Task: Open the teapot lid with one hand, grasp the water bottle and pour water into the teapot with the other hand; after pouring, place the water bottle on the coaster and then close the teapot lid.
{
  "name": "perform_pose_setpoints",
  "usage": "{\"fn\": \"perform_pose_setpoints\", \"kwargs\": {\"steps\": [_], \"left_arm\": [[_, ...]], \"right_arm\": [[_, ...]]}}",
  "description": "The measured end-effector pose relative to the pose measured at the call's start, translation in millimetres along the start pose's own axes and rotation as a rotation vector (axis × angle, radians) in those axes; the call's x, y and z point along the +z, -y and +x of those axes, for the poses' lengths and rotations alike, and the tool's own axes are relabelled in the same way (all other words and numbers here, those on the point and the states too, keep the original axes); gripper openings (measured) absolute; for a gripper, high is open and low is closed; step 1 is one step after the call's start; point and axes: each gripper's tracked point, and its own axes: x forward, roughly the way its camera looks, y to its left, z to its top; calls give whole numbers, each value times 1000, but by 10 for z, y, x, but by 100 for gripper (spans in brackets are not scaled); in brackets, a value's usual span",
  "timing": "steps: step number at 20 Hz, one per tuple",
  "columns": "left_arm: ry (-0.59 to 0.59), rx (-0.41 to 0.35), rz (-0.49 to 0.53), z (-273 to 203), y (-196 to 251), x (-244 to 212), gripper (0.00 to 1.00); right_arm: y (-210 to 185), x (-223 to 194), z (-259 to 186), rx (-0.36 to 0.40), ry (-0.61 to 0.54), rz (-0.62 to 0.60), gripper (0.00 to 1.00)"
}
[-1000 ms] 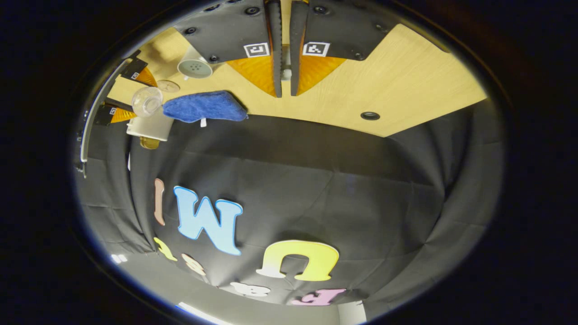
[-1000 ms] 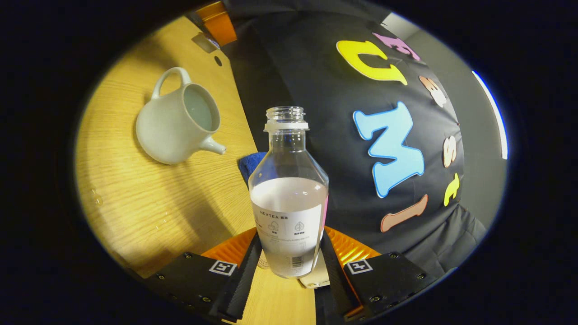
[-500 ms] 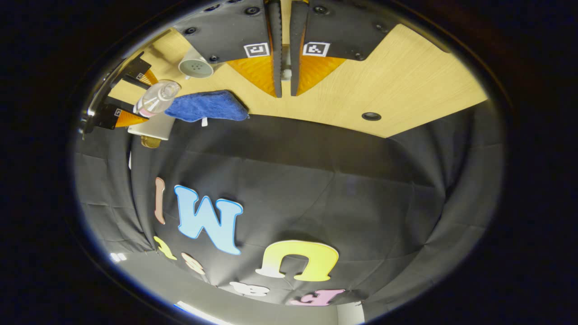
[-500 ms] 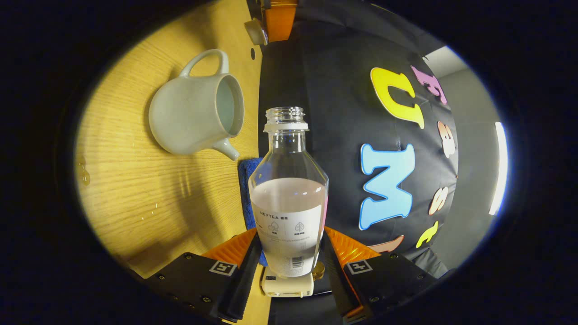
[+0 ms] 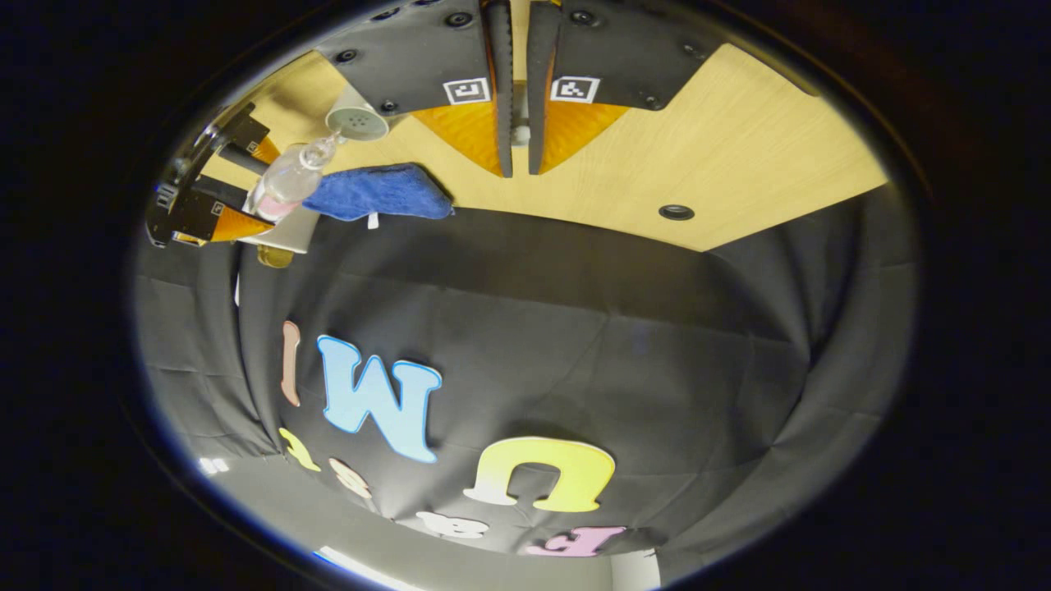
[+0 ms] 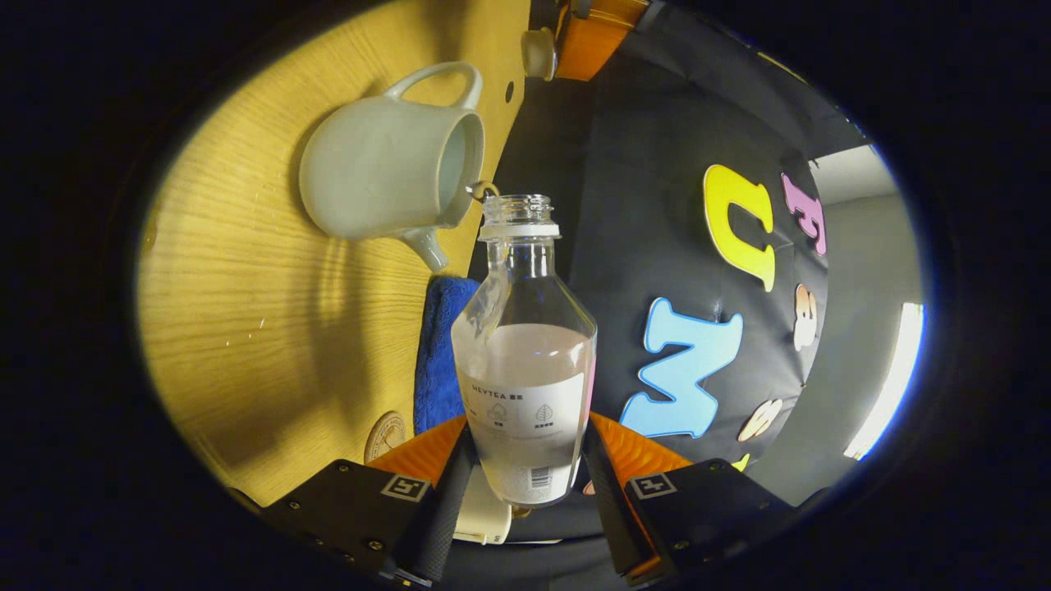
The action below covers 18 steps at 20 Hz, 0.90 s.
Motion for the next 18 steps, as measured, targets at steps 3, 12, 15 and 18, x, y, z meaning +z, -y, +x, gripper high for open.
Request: {"fn": "perform_pose_setpoints", "kwargs": {"steps": [3, 12, 15, 18], "left_arm": [[1, 0, -4, 2, -10, 7, 17], [5, -2, -34, 4, -42, 7, 17], [7, -3, -45, -5, -50, 15, 17], [8, -4, -51, -6, -57, 23, 17]], "right_arm": [[51, 15, 12, -15, 13, -38, 73], [283, 93, 35, -85, 59, -163, 73], [332, 124, 27, -104, 75, -197, 73], [381, 138, 51, -125, 87, -226, 73]]}}
